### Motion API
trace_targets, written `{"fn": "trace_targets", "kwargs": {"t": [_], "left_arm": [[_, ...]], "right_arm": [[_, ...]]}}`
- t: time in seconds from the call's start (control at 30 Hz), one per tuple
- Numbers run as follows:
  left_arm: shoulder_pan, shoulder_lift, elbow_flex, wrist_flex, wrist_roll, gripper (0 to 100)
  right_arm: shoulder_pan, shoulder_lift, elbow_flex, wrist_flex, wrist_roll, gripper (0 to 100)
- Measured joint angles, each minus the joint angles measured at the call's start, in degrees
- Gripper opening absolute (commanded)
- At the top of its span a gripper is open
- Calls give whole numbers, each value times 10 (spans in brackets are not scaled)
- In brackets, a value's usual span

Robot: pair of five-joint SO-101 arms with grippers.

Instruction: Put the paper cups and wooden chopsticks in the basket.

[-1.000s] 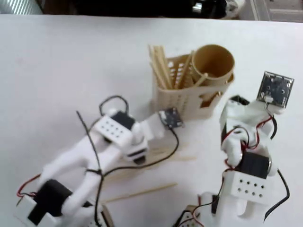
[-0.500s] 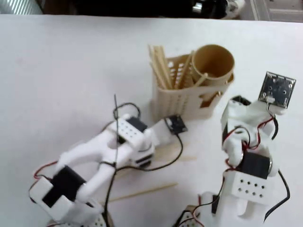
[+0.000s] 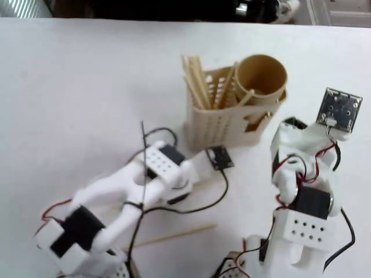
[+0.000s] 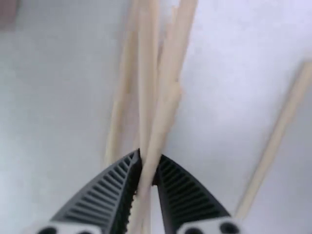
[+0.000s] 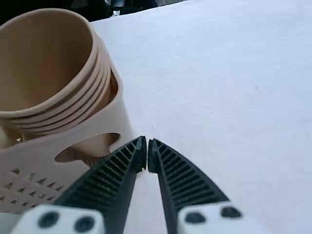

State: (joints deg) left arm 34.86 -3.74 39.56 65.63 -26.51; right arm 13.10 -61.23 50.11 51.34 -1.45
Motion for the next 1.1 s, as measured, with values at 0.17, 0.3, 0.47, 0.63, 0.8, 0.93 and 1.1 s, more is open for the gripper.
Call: {"fn": "trace_targets", "kwargs": {"t": [0.17,0.3,0.47,0.63,0.8,0.93,1.1], "left_arm": [[-1,-105,0,68,0,20],[-6,-184,-20,126,0,20],[-60,-224,-97,186,0,20],[-80,-227,-191,237,0,20],[-86,-227,-280,260,1,20],[-84,-227,-346,262,28,20],[-84,-228,-438,257,49,20]], "right_arm": [[8,0,0,0,0,18],[25,0,0,0,0,18],[30,0,0,0,0,18],[32,0,0,0,0,18],[32,0,0,0,0,18],[32,0,0,0,0,18],[32,0,0,0,0,18]]}}
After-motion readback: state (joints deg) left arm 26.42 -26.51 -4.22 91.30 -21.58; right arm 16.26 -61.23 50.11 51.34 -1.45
